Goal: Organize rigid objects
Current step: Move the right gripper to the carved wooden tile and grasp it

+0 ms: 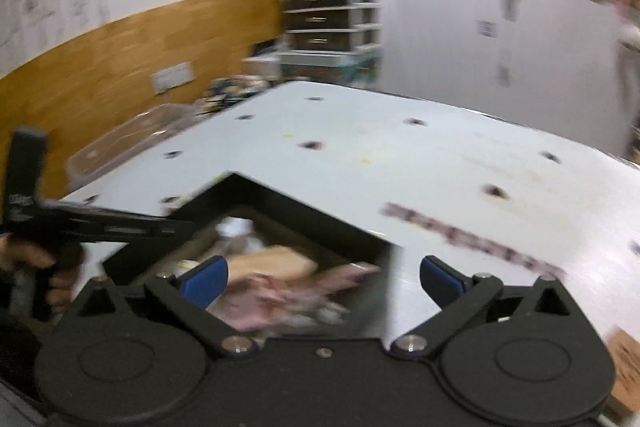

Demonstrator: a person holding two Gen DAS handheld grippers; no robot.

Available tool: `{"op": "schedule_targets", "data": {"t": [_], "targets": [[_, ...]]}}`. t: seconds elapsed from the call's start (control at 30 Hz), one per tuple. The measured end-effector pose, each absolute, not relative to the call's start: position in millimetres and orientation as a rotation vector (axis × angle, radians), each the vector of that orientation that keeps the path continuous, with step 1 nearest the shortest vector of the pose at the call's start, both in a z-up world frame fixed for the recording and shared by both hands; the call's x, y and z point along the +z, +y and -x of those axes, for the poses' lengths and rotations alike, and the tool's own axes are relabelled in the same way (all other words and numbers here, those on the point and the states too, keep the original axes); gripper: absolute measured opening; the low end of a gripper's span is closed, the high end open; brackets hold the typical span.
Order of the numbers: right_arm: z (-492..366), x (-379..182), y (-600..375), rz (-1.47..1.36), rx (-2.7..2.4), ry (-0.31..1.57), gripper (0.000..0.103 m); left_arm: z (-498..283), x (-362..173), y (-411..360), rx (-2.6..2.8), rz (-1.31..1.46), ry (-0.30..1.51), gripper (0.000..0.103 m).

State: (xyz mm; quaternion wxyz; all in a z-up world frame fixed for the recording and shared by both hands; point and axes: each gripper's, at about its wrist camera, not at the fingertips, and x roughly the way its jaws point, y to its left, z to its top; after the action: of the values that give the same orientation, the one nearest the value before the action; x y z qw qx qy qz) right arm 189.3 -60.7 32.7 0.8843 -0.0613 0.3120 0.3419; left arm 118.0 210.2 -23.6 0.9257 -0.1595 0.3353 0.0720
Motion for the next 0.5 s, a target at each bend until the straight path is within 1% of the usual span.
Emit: {"op": "schedule_targets", "data": {"t": [0.5], "targets": [[-227, -19, -162, -0.048, 0.043, 0.724, 0.103, -119, -23, 208, 0.153, 0.319, 0.690, 0.009]]}}
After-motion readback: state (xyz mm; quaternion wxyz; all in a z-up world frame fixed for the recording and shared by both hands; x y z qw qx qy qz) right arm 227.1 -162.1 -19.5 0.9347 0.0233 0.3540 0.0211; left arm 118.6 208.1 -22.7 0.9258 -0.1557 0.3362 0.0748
